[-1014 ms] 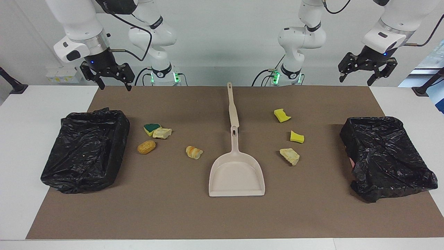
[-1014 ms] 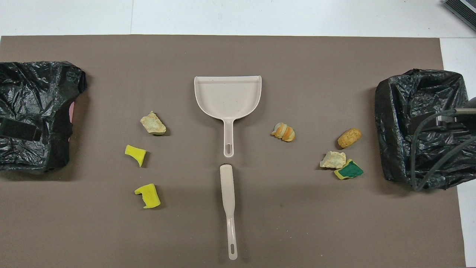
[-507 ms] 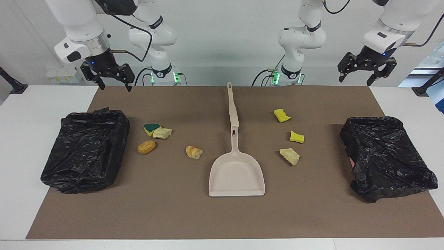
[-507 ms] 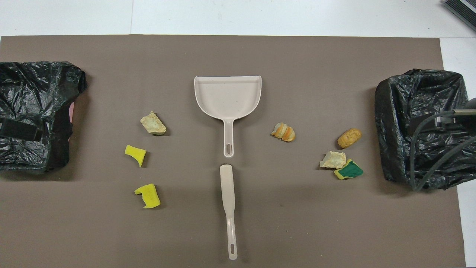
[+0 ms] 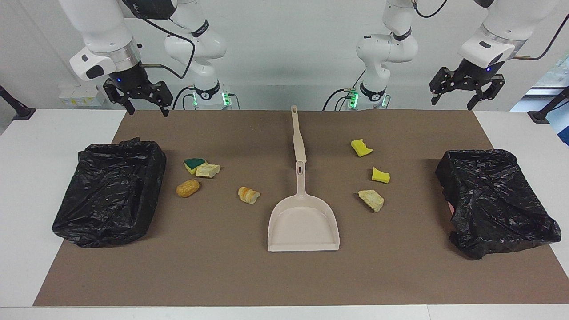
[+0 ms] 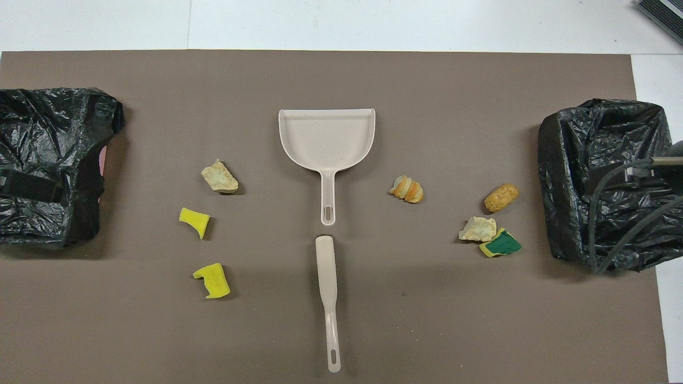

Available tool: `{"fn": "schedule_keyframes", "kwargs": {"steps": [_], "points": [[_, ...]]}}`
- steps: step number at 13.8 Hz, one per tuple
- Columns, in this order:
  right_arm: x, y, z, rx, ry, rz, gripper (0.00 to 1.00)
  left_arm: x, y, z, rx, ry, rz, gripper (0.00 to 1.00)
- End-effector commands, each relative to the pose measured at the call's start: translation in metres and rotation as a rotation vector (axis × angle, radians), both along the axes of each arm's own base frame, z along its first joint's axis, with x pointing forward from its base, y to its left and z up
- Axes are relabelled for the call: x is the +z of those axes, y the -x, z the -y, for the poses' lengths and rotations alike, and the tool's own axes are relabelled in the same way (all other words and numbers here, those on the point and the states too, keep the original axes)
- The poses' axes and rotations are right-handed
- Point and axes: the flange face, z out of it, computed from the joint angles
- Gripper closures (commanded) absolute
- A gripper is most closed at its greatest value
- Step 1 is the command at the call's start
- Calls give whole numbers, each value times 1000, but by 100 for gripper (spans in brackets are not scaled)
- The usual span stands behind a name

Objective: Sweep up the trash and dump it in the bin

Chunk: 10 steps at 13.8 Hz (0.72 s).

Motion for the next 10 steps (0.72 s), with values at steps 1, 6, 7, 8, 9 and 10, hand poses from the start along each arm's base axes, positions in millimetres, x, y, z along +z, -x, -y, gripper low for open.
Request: {"fn": "schedule_keyframes", "kwargs": {"steps": [1, 6, 7, 8, 9, 10], "points": [[-1, 7, 1, 28, 4, 2, 0, -2, 12, 17, -23, -5, 10, 0], [-1, 8, -1, 31, 1, -1, 0, -24, 35, 68, 13, -2, 5, 0], [-2, 7, -1, 33, 1, -3, 0, -32, 42, 84, 12, -3, -3, 0], [-2, 7, -2, 36, 0, -4, 0, -40, 49, 99, 5, -7, -13, 0], [-2, 6, -6, 42, 2, -3, 0, -48, 57, 117, -7, -10, -21, 0], [-2, 6, -9, 48, 2, -4, 0, -61, 66, 136, -7, -13, -27, 0]]}}
